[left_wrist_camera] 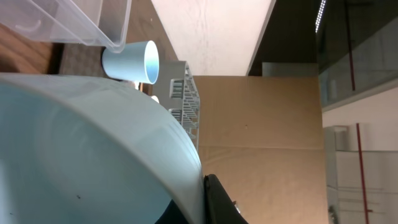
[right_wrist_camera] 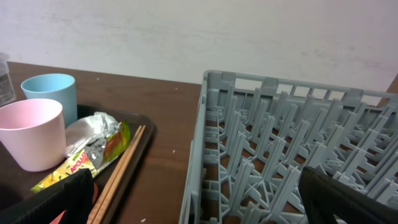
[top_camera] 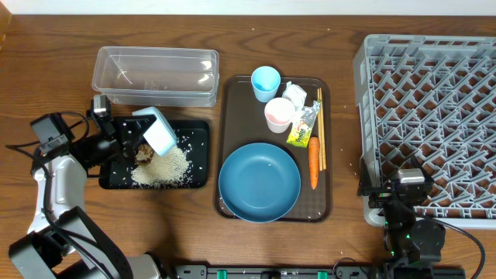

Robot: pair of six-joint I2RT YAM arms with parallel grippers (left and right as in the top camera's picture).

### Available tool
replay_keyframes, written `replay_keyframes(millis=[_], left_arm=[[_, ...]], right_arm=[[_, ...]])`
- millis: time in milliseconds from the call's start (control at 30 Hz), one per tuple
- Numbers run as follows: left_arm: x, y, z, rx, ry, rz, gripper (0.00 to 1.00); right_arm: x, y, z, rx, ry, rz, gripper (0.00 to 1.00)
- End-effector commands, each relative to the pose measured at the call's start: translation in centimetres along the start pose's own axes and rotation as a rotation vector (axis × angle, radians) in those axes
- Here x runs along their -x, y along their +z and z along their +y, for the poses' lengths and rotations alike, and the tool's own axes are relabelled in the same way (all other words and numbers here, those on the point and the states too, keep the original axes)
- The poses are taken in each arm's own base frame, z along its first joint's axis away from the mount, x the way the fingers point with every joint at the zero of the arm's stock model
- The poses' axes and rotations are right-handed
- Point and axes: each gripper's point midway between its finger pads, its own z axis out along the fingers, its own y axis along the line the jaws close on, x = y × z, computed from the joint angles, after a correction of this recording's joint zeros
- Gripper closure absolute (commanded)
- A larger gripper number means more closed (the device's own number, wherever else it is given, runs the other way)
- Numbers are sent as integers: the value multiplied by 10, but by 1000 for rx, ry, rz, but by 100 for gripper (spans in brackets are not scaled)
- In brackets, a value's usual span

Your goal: Sort waste into correct bins and load items into the dishwasher rack

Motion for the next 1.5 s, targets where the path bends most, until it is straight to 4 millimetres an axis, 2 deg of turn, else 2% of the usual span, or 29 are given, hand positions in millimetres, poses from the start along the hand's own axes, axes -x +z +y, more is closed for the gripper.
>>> replay_keyframes(millis=[0, 67, 233, 300, 333, 400, 467, 567, 633, 700, 900, 1100, 1267, 1467], left_arm=[[6, -2, 4, 15, 15, -16, 94], [10, -3, 12, 62, -32, -41, 94], [10, -1, 11, 54, -26, -33, 94], [2, 0, -3, -31, -72, 12, 94], [0, 1, -4, -30, -99, 16, 94], [7, 1, 5, 26, -46, -14, 94], [13, 0, 18, 98, -69, -52, 94], [13, 2, 20, 109, -15, -48, 94], [18, 1, 36, 204, 24, -81, 94], [14, 1, 41, 226, -12, -79, 94], [9, 9, 50, 290, 30, -56, 94], [-7, 30, 41, 328, 105, 1, 94], [-23, 39, 34, 521, 230, -20, 94], [-33, 22, 23, 893, 466, -156, 94]], right_arm=[[-1, 0, -3, -15, 9, 1, 1], [-1, 0, -3, -15, 9, 1, 1], [-1, 0, -3, -15, 9, 1, 1], [-1, 0, -3, -15, 9, 1, 1], [-1, 0, -3, -15, 9, 1, 1], [-1, 0, -3, -15, 9, 1, 1], [-1, 0, -3, -15, 9, 1, 1], [-1, 0, -3, -15, 9, 1, 1], [-1, 0, -3, -15, 9, 1, 1], [-1, 0, -3, -15, 9, 1, 1], [-1, 0, -3, -15, 9, 1, 1], [-1, 0, -3, -15, 9, 1, 1], [-1, 0, -3, -15, 9, 1, 1], [-1, 0, -3, -15, 9, 1, 1]])
